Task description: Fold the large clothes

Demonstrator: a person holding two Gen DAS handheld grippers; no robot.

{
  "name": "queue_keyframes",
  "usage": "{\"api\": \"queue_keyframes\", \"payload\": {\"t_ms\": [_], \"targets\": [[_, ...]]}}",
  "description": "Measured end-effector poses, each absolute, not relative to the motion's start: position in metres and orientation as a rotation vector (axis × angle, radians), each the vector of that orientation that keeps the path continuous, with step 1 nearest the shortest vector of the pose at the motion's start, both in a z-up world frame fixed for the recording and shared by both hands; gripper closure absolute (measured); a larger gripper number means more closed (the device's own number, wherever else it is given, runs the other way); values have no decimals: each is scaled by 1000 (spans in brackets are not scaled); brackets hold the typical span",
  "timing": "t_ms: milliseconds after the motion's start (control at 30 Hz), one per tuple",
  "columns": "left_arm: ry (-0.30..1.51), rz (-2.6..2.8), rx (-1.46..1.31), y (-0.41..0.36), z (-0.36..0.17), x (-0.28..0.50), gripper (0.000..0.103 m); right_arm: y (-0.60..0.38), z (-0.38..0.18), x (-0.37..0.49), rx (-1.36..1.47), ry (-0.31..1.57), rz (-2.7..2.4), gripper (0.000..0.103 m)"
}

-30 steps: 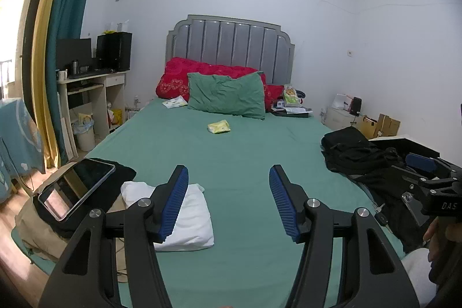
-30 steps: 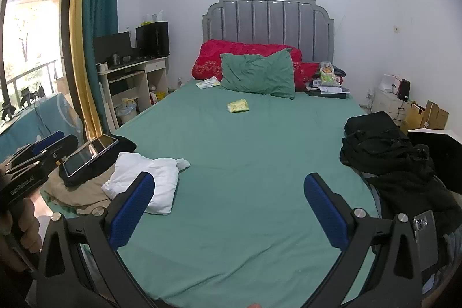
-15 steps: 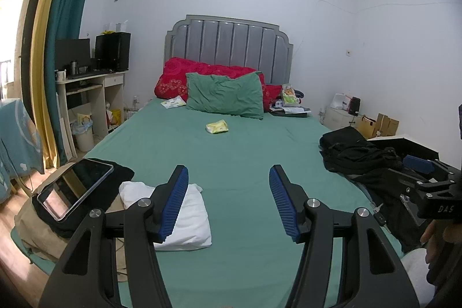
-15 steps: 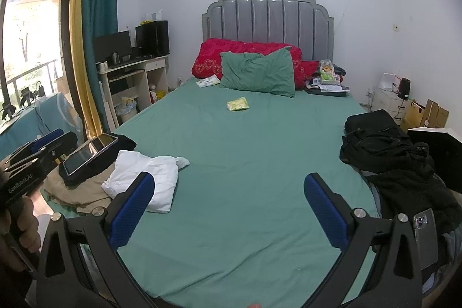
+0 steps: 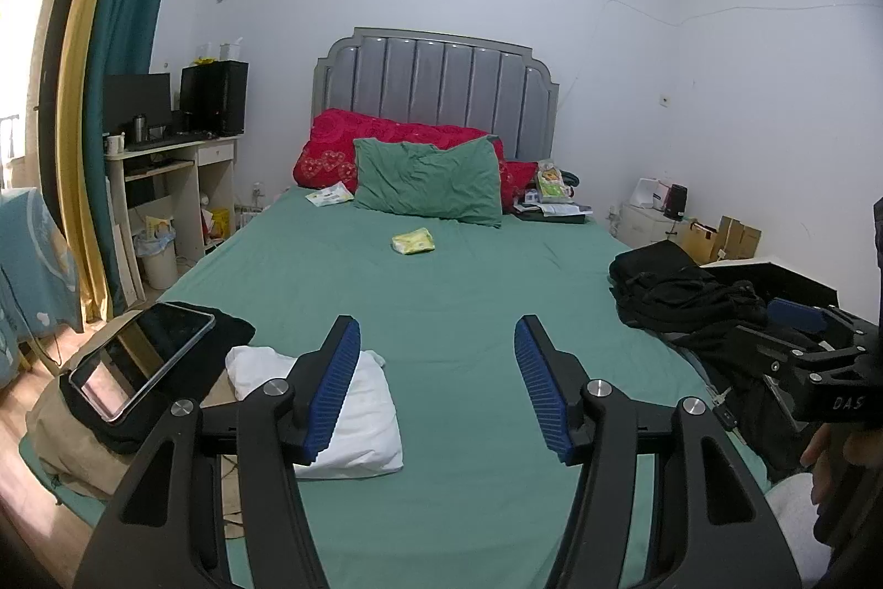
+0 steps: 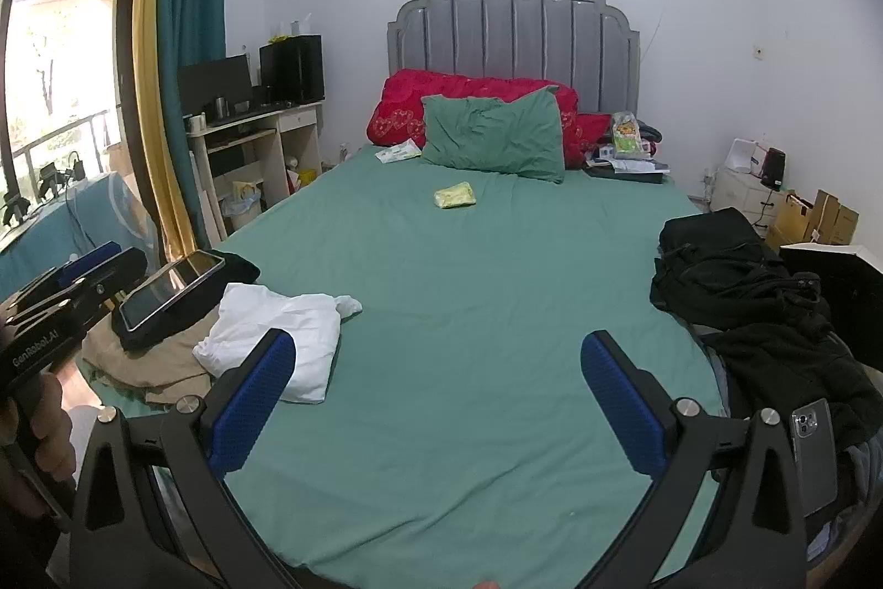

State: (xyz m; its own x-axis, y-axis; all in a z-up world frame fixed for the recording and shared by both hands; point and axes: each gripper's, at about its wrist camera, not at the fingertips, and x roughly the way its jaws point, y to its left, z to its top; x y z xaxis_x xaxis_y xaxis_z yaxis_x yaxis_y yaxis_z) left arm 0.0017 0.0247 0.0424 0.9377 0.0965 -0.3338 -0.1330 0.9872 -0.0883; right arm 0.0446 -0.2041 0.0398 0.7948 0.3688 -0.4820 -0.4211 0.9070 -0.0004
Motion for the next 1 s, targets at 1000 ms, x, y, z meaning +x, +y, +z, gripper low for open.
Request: {"api": "queue_keyframes", "payload": {"t_ms": [1000], "targets": [[347,108,-111,13,33,9,41,-202,27,48,-112,518,425,1]]}}
